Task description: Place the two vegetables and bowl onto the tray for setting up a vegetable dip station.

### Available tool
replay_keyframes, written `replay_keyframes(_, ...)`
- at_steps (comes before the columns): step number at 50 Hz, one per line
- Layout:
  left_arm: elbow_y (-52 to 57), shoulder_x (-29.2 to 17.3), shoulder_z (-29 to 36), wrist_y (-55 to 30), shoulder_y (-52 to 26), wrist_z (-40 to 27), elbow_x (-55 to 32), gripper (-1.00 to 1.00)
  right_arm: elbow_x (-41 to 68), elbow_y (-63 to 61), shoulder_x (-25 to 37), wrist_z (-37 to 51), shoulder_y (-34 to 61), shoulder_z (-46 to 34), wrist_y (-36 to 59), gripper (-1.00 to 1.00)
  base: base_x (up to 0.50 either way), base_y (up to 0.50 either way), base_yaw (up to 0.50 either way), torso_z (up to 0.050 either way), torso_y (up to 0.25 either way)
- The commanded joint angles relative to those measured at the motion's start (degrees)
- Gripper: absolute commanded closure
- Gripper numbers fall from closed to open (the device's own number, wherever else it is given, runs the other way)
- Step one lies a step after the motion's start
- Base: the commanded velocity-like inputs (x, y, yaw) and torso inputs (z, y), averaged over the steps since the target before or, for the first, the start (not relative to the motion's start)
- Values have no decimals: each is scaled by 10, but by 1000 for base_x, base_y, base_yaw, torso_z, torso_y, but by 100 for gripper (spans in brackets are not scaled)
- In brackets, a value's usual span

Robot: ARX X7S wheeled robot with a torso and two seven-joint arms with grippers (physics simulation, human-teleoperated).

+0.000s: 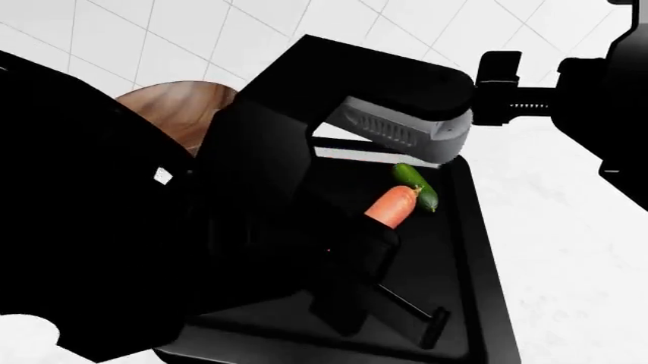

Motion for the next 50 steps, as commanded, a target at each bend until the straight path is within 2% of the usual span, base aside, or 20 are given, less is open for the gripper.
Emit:
replay_keyframes(1, 11, 32, -7, 40, -15, 3, -20, 100, -2, 1, 0, -2, -1, -1, 0, -100, 0, 0, 0, 0, 0)
replay_keyframes(22, -14, 31, 14, 60, -3, 3, -9, 100, 0, 2, 0, -1, 1, -3, -2, -100, 0, 0, 0, 0, 0)
replay_keyframes(39, 18, 32, 40, 91, 30, 2, -1, 100, -3, 1, 2, -1, 1, -5, -1, -100, 0, 0, 0, 0, 1)
replay_keyframes(50, 23, 36, 39, 89, 24, 6, 3, 100, -1, 2, 1, 0, 2, -7, -1, -100, 0, 0, 0, 0, 0)
